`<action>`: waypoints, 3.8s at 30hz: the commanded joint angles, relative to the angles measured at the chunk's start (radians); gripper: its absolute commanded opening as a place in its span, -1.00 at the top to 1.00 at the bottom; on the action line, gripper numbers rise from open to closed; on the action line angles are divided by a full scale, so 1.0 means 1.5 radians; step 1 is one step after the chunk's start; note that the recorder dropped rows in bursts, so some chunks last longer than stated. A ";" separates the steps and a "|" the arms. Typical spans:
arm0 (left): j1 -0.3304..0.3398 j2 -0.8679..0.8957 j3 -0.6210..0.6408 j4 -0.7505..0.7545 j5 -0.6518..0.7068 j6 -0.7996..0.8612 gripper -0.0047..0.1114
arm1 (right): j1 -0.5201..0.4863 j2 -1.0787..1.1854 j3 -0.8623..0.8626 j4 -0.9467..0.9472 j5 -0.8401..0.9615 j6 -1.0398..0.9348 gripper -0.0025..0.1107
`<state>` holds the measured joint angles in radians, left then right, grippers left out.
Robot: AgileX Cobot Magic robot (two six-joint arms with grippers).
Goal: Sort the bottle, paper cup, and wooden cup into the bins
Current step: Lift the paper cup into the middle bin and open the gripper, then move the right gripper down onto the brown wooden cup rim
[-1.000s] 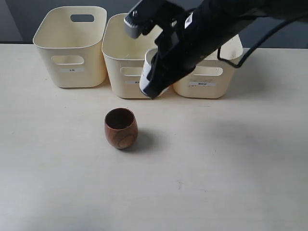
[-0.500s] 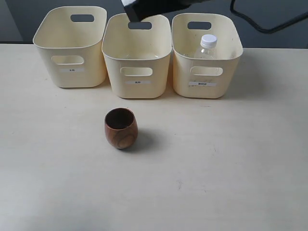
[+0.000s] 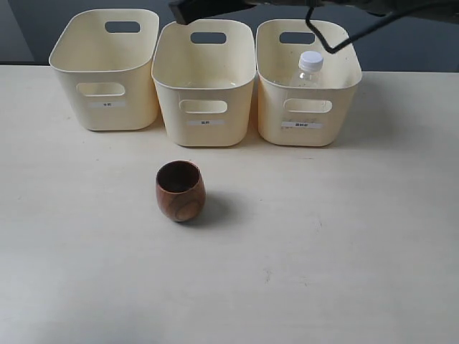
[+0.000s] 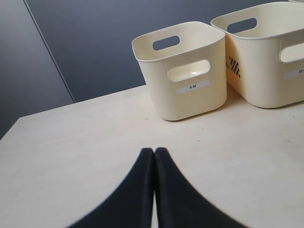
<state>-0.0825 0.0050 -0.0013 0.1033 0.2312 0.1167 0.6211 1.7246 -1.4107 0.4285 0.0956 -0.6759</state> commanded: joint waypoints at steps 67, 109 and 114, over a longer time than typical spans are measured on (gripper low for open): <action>0.002 -0.003 0.001 0.002 -0.004 -0.001 0.92 | -0.003 0.369 -0.434 -0.364 0.456 0.244 0.52; 0.002 -0.003 0.001 0.002 -0.004 -0.001 0.92 | 0.205 0.265 -0.405 -0.234 0.750 0.136 0.52; 0.002 -0.003 0.001 0.002 -0.004 -0.001 0.92 | 0.204 0.295 -0.405 -0.235 0.750 0.136 0.50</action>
<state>-0.0825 0.0050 -0.0013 0.1033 0.2312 0.1167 0.9284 2.1505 -2.0227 0.0850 1.2199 -0.4739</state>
